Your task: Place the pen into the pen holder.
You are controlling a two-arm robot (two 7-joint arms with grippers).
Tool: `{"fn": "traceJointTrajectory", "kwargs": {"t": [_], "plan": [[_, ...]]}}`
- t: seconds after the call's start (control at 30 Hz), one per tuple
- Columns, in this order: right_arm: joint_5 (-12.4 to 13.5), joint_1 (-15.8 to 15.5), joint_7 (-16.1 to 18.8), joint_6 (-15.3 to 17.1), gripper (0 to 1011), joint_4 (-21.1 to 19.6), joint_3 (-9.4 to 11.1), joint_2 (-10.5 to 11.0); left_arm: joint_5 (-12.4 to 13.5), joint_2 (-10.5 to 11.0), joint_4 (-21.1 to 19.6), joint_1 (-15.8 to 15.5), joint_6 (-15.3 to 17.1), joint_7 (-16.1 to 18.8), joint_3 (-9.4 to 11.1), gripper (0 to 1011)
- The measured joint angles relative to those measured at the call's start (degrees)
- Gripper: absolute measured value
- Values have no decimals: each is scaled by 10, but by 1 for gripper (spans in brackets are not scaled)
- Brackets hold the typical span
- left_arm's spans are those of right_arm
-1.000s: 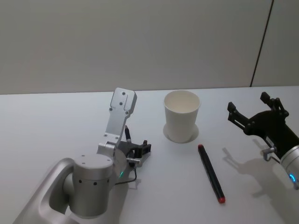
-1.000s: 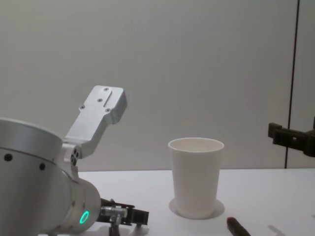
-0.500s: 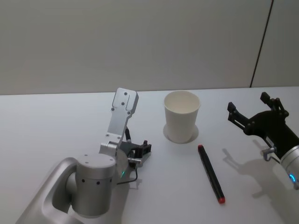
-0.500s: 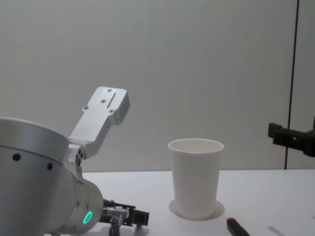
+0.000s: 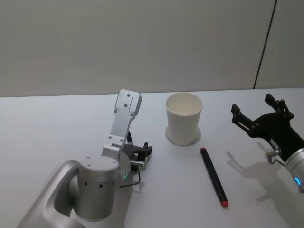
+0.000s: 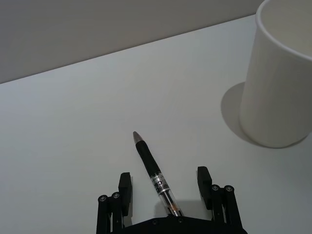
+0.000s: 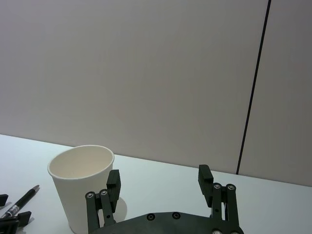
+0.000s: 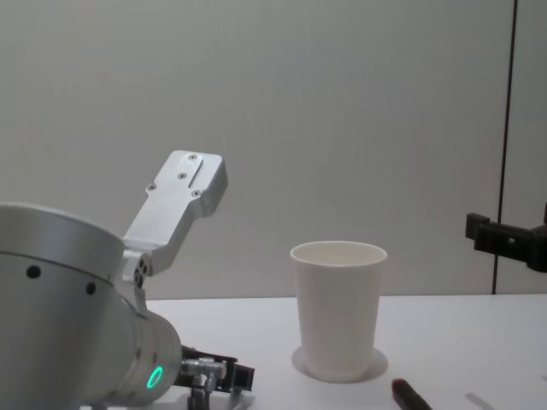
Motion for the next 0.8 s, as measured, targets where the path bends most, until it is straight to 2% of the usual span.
{"fn": "traceJointTrajectory", "kwargs": {"t": [0.8], "plan": [[0,0,0,0,1002,0,0,0,4,-1,-3,2,0,0,-6,693]]}}
